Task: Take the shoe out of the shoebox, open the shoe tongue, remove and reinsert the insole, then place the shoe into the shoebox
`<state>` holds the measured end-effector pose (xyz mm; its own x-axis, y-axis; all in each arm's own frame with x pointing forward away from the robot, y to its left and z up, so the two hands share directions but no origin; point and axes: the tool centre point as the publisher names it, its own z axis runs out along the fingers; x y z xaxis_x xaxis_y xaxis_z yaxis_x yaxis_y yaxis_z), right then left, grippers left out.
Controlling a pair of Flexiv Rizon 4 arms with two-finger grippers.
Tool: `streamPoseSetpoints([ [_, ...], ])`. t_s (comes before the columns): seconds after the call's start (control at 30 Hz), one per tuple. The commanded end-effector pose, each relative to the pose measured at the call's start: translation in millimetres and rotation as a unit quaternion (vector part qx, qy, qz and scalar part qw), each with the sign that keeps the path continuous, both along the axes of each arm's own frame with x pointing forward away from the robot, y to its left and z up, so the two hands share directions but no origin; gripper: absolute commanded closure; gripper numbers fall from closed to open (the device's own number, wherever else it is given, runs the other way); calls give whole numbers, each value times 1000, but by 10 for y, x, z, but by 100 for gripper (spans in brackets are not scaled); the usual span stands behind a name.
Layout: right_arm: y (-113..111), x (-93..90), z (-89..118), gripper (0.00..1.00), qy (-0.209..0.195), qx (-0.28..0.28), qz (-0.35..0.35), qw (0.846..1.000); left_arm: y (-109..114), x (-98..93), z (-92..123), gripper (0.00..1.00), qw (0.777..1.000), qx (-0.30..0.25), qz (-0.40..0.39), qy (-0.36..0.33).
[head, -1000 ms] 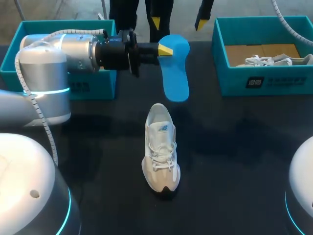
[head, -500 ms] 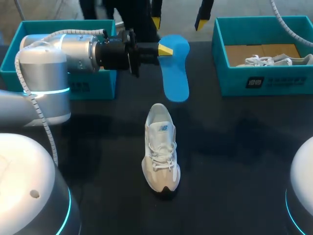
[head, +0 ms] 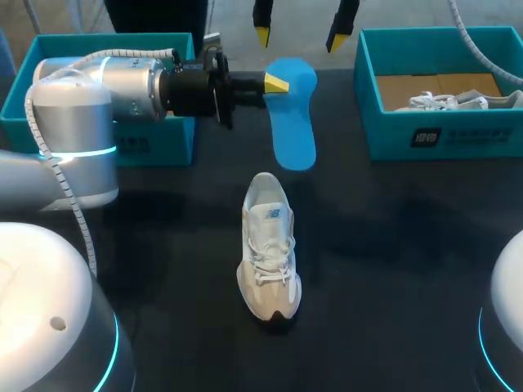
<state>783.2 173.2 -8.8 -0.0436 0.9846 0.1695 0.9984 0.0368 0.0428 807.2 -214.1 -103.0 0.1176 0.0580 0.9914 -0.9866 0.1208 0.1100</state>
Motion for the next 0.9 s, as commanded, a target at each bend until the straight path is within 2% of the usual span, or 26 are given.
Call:
streamPoseSetpoints([
  [0.03, -203, -76, -56, 0, -9, 39, -4, 999, 9, -10, 3, 100, 1000, 1, 0, 0],
  [0.33, -370, -113, -158, 0, -16, 109, -4, 994, 9, -10, 3, 100, 1000, 1, 0, 0],
  [0.5, -455, -133, -201, 0, -21, 130, -8, 991, 9, -10, 3, 100, 1000, 1, 0, 0],
  [0.7, -565, -105, -246, 0, -30, 192, 1, 981, 9, -10, 3, 100, 1000, 1, 0, 0],
  [0.9, -701, -72, -270, 0, -30, 230, 13, 973, 9, -10, 3, 100, 1000, 1, 0, 0],
])
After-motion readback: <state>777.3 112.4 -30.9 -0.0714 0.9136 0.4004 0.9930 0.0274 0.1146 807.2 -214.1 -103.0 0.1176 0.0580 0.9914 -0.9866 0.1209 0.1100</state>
